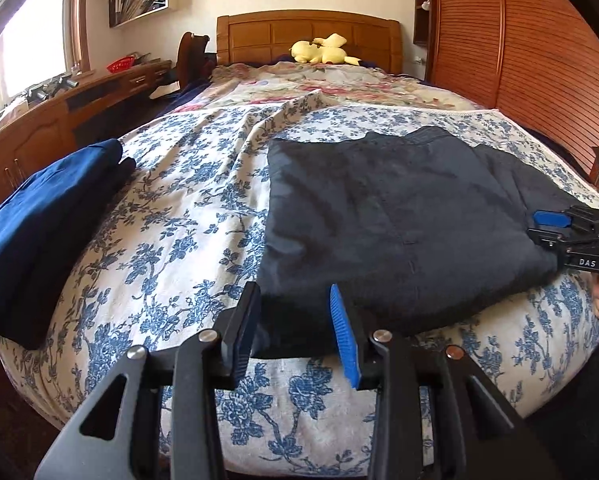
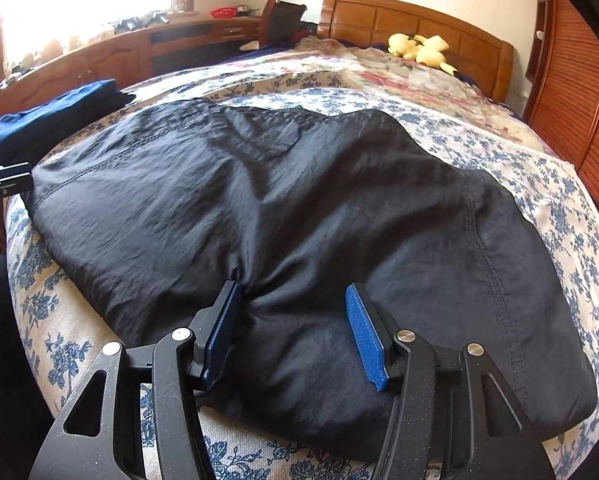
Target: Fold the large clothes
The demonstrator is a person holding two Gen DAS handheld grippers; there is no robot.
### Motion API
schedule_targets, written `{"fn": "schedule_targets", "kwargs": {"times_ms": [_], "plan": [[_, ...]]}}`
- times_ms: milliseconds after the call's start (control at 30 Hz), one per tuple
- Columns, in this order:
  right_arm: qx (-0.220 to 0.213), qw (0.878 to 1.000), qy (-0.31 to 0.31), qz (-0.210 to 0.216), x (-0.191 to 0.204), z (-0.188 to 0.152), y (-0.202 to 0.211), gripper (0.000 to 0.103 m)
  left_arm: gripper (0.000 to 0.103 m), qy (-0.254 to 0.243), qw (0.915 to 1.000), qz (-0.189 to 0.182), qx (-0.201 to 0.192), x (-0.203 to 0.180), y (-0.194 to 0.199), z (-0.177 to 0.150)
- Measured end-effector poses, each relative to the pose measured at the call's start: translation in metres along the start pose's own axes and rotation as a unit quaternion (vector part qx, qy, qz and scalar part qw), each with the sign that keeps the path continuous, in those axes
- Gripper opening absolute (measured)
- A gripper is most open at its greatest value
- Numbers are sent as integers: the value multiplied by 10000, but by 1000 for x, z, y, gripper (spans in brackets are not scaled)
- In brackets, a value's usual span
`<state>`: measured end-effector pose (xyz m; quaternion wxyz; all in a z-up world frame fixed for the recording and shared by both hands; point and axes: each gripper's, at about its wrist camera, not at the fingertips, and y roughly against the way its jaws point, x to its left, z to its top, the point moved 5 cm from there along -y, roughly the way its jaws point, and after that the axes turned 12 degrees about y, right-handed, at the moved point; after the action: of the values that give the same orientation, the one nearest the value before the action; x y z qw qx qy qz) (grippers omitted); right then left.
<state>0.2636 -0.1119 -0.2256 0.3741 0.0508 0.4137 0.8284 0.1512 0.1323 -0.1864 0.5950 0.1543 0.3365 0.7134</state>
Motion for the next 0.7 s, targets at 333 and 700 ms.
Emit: {"fn": "schedule_targets", "kwargs": {"times_ms": [333,700], "plan": [[-26,10000,-51,13,0,2,1,56,42,60,9995,79,284,7,-19,-13],[-407,9990,-122,131,5,12,25,56,52,163,9994,108,291,12,-26,-16]]}}
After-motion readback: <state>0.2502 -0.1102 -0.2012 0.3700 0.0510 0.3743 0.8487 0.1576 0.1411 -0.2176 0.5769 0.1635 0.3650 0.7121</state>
